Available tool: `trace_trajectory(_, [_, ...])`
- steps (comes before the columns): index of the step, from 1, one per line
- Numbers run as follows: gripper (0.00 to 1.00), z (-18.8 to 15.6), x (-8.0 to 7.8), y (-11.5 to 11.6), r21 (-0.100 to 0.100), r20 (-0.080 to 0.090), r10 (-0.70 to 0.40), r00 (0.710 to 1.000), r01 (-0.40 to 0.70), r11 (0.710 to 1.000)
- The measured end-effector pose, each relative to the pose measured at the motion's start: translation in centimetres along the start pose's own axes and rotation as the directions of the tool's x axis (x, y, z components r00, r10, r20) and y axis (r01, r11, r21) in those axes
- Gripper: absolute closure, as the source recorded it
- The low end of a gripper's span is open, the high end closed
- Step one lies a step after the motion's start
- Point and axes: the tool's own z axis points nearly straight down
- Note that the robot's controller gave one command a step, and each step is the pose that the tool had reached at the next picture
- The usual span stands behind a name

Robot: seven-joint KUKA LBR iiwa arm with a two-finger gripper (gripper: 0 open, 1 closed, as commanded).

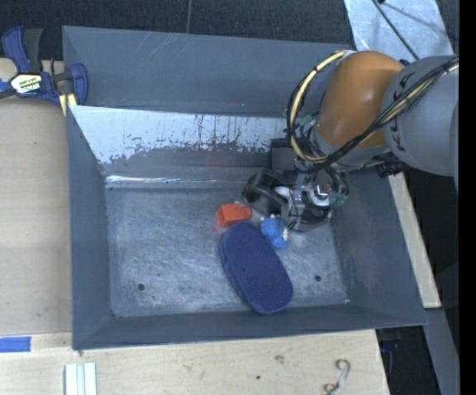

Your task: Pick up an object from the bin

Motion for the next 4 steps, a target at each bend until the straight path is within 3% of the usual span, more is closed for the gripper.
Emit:
trace_trajectory(1, [0.0, -0.4, 0.2, 1.9, -0.002, 0.0, 0.134, 0.991, -0.134, 0.991])
trace_trajectory(2, [0.0, 2.9, 0.2, 0.3, -0.006, -0.015, 0.319, 0.947, -0.32, 0.948])
trace_trajectory(3, [0.0, 2.7, 0.2, 0.5, -0.003, -0.012, 0.315, 0.949, -0.315, 0.949])
trace_trajectory(4, [1.0, 2.4, 0.1, 0.5, -0.003, -0.01, 0.315, 0.949, -0.315, 0.949])
